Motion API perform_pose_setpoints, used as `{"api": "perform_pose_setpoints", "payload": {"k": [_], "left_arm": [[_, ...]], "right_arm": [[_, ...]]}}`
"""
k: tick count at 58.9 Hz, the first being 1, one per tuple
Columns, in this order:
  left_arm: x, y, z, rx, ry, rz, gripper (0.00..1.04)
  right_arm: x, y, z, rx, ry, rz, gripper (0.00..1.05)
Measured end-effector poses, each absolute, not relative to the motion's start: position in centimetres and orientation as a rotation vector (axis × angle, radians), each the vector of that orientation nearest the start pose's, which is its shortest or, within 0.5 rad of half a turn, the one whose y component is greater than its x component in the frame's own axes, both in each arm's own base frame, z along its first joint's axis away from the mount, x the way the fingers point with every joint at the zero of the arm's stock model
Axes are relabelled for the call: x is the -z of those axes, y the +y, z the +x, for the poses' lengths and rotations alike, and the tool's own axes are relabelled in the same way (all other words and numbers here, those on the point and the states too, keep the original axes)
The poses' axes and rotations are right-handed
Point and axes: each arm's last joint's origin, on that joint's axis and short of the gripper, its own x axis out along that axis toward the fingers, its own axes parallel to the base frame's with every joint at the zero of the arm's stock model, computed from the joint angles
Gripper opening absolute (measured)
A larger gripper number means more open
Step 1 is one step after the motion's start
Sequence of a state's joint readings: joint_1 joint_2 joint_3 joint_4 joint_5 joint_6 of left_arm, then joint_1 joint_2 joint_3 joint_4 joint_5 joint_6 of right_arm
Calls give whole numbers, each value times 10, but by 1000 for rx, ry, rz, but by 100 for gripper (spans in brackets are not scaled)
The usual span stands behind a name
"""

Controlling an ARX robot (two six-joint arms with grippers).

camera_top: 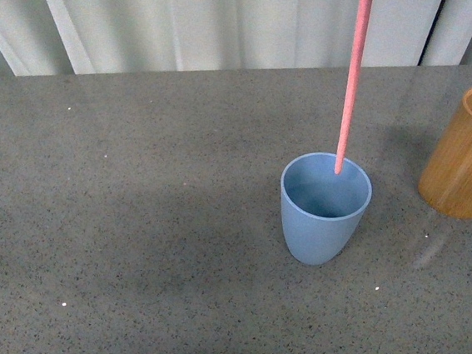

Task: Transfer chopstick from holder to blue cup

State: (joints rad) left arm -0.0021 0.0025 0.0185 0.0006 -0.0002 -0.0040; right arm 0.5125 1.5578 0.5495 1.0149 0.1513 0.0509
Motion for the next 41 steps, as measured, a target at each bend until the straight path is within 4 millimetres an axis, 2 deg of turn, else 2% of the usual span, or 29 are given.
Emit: {"api": "perform_pose_setpoints", "payload": {"k": [24, 41], "left_arm": [[-170, 0, 97, 2, -17, -4, 98], [-170, 0, 97, 2, -17, -4, 98]], "right_arm": [[-152, 144, 275, -356, 86, 71, 1], [-127, 153, 275, -347, 154, 81, 1]]}}
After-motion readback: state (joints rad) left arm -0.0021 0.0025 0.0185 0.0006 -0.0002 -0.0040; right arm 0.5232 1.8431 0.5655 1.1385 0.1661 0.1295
